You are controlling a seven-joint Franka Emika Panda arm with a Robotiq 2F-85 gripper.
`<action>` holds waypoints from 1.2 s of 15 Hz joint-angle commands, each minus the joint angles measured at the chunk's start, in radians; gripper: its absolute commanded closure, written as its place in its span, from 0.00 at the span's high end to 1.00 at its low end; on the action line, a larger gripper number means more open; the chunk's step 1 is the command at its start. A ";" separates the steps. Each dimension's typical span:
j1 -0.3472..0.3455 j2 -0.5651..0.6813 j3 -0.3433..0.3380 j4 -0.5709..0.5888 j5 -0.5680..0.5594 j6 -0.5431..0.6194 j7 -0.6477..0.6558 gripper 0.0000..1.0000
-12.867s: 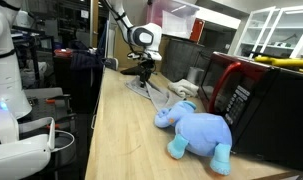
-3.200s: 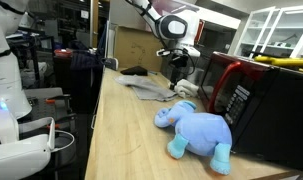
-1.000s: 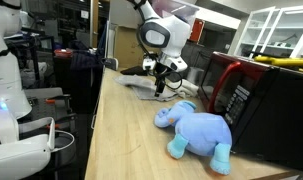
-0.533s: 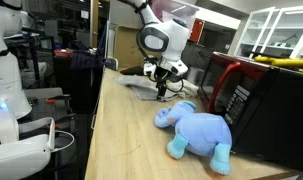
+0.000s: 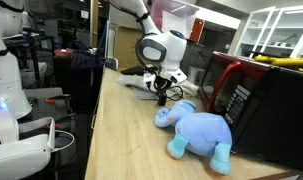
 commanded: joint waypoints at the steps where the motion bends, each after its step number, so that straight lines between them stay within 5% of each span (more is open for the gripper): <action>1: -0.027 0.025 0.044 0.013 0.045 0.047 -0.039 0.58; 9: -0.067 -0.043 0.083 0.009 0.113 -0.034 -0.094 0.01; 18: -0.100 -0.204 -0.058 -0.018 0.014 -0.356 -0.243 0.02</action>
